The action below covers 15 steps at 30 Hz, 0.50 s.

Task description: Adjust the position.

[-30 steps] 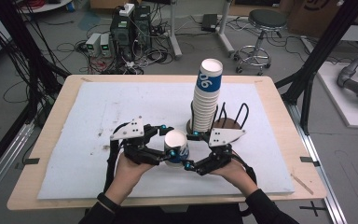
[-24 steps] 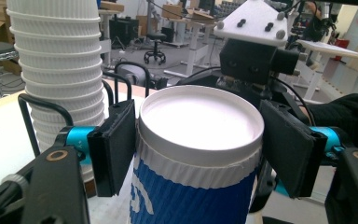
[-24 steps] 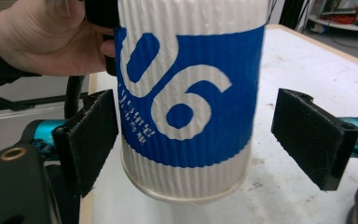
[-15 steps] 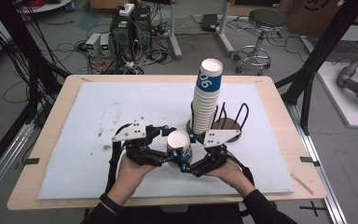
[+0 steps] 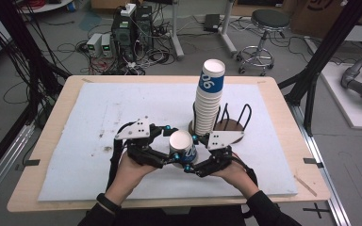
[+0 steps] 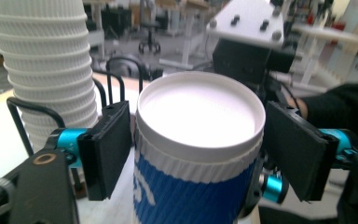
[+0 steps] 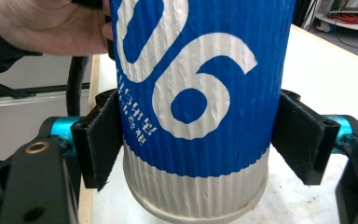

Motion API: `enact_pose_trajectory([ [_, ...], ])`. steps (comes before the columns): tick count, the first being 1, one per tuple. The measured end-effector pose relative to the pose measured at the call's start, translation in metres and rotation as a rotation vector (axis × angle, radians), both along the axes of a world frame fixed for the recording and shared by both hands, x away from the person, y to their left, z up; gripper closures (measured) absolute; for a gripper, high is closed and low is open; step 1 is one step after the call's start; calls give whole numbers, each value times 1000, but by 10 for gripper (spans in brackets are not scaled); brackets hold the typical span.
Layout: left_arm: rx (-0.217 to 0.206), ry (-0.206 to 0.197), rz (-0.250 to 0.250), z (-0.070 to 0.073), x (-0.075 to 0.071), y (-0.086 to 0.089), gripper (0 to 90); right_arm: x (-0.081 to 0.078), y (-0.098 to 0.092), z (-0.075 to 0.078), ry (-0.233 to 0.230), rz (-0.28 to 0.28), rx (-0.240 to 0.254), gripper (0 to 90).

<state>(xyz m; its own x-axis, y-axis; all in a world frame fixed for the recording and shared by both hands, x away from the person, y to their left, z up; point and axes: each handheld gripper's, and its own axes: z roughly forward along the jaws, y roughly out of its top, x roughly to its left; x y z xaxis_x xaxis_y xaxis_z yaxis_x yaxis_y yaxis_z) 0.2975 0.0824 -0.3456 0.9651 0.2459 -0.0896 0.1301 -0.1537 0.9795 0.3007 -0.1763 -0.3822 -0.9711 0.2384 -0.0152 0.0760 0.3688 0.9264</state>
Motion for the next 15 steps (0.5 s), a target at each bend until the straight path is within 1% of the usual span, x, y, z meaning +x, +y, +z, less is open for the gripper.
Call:
enact_pose_trajectory([
  [2, 42, -9, -13, 5, 0, 0, 236, 0, -2, 0, -8, 0, -16, 241],
  [3, 61, -6, -19, 7, 0, -1, 235, 0, -2, 0, -7, -2, -26, 241],
  [5, 116, 2, -42, 13, 1, -2, 221, 1, -3, 1, 1, 16, -59, 241],
  [6, 152, 2, -50, 15, 1, -3, 220, 0, -3, 2, -5, 21, -88, 241],
  [7, 189, 1, -62, 17, 1, -4, 213, 0, -3, 2, -23, 27, -110, 241],
  [8, 228, 3, -71, 19, 0, -6, 212, -1, -3, 3, -26, 33, -131, 242],
  [9, 279, -4, -77, 20, -1, -8, 212, -1, -2, 3, -29, 40, -144, 241],
  [10, 316, -11, -85, 20, -1, -10, 212, -3, -2, 3, -19, 43, -169, 241],
  [12, 351, -18, -85, 19, -2, -14, 216, -5, -1, 4, -20, 58, -204, 242],
  [13, 370, -14, -92, 18, -2, -17, 217, -6, -1, 5, -25, 65, -220, 242],
  [15, 384, -6, -112, 15, -2, -19, 237, -8, 1, 5, -32, 79, -252, 243],
])
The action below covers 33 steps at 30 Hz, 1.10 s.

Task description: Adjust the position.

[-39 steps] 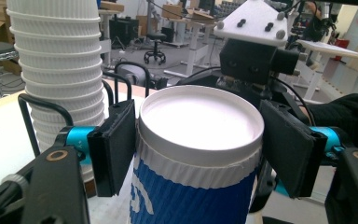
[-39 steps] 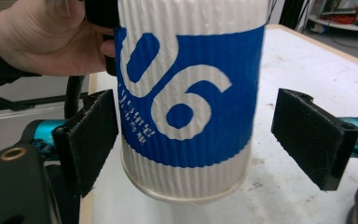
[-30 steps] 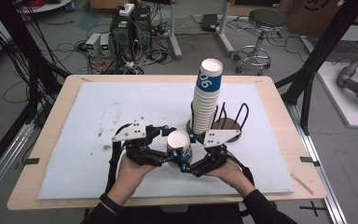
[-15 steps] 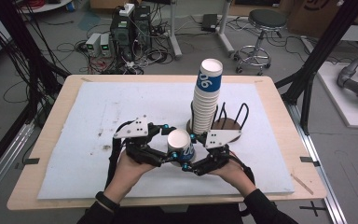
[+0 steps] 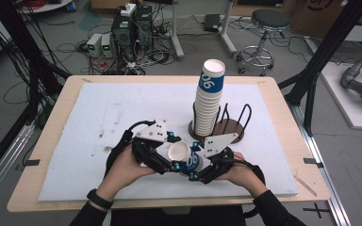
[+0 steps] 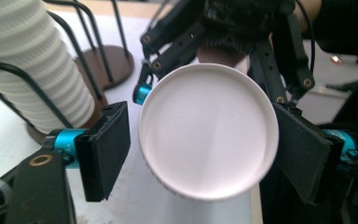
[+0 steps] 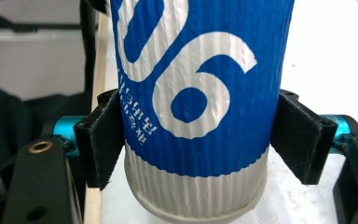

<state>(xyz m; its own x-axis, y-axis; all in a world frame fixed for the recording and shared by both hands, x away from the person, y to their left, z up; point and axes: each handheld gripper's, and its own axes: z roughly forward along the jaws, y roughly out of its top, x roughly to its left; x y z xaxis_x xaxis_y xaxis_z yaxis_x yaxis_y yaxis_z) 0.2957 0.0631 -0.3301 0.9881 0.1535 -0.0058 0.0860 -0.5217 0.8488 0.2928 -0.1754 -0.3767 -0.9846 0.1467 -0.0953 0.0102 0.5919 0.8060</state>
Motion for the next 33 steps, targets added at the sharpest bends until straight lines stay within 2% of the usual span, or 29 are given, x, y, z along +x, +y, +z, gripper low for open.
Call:
enact_pose_trajectory([
  [2, 9, -3, -23, -2, 0, -2, 292, -1, 0, 0, -6, 4, -21, 242],
  [6, -5, 0, -24, -5, 1, 0, 294, 1, -1, -1, 15, 5, -16, 210],
  [9, -23, -11, -11, -5, 2, 3, 294, 3, -5, 2, 32, -8, 41, 178],
  [13, -95, -6, 12, -7, 6, 10, 296, 6, -15, 6, 49, -21, 107, 168],
  [17, -141, 1, 49, -10, 7, 14, 296, 10, -25, 6, 47, -47, 132, 166],
  [18, -144, -5, 54, -11, 7, 13, 296, 9, -26, 7, 67, -48, 134, 166],
  [20, -133, -14, 72, -12, 5, 10, 296, 11, -29, 7, 60, -51, 146, 167],
  [27, -133, -12, 68, -16, 3, 7, 296, 12, -32, 7, 79, -53, 137, 167],
  [33, -146, -6, 89, -17, 3, 9, 296, 14, -37, 7, 71, -62, 140, 167],
])
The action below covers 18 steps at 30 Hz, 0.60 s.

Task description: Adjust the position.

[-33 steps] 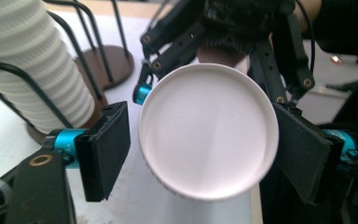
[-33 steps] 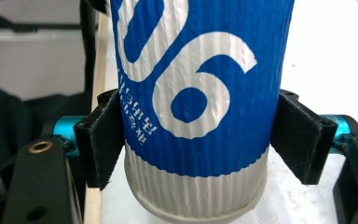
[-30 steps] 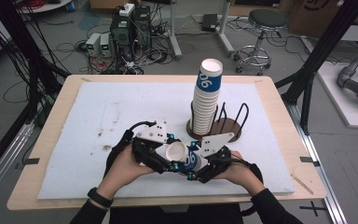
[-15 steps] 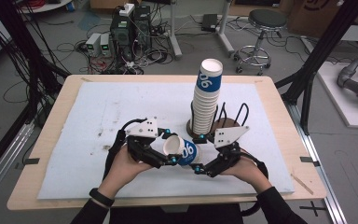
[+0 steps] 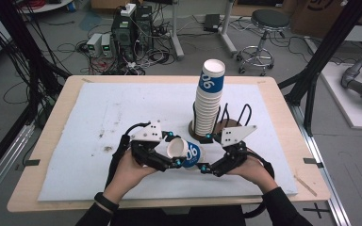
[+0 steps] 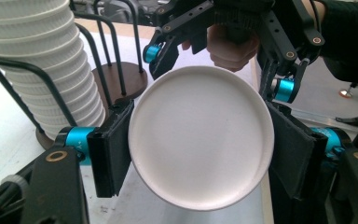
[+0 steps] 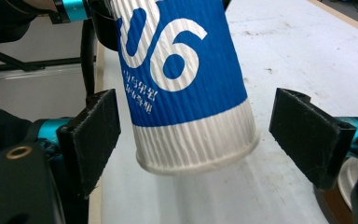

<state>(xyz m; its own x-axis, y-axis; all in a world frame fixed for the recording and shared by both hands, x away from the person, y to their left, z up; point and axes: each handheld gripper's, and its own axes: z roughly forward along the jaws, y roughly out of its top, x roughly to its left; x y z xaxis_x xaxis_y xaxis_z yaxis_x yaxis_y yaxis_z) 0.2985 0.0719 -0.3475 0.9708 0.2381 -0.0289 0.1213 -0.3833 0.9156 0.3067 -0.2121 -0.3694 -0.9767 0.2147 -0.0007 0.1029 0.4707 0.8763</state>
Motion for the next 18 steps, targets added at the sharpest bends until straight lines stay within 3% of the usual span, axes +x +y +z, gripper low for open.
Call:
enact_pose_trajectory([
  [6, -34, 7, 8, 0, 1, 2, 296, 1, -5, 0, -3, -5, 7, 166],
  [11, -72, 10, 17, 0, 2, 7, 296, 2, -8, 2, 4, -21, 48, 166],
  [14, -118, 17, 14, 0, 3, 10, 296, 2, -11, 2, 10, -27, 73, 166],
  [18, -212, 40, 17, -2, 5, 15, 296, 3, -13, 0, 43, -44, 122, 166],
])
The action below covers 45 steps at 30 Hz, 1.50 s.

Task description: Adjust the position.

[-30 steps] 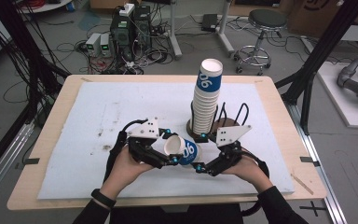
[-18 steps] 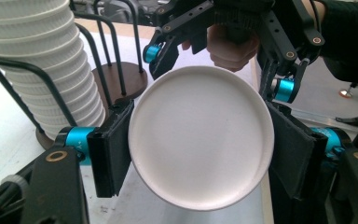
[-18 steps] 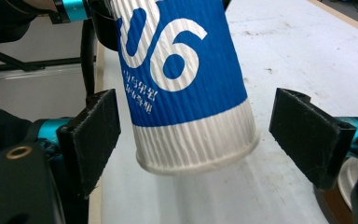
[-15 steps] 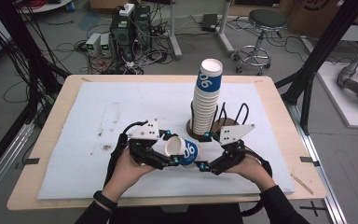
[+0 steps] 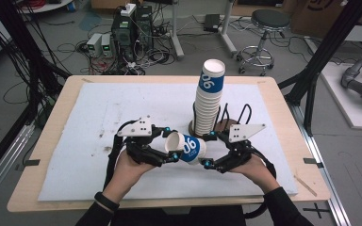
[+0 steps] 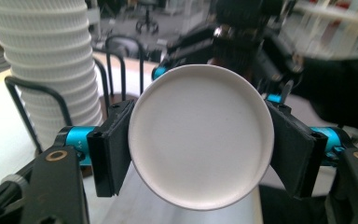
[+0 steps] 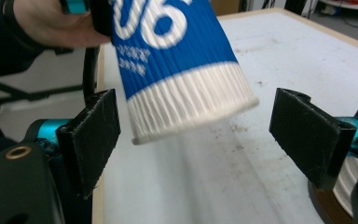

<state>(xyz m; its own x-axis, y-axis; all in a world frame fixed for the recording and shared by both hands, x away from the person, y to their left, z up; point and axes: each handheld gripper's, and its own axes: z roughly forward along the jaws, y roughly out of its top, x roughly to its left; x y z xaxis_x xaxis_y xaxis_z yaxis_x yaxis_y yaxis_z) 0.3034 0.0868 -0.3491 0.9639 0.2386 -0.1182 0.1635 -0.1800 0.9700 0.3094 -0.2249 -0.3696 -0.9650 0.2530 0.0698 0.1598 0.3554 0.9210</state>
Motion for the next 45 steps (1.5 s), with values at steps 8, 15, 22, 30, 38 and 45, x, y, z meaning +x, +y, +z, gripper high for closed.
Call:
enact_pose_trajectory([
  [8, -126, 11, -11, -3, 1, 4, 300, 3, 3, -2, 83, -10, 114, 147],
  [15, -174, 21, -41, -7, 0, 2, 299, 2, 10, -2, 80, 40, 145, 148],
  [22, -168, 25, -58, -6, 1, 1, 294, 1, 7, 0, 42, 54, 124, 188],
  [30, -24, 53, -68, -1, 3, -4, 256, -1, 2, 2, 11, 46, 119, 200],
  [38, 88, 59, -75, 3, 3, -5, 240, -3, 4, 6, -22, 49, 33, 200],
  [45, 126, 48, -114, 2, 3, -5, 394, -6, 8, 8, -49, 77, -35, 200],
])
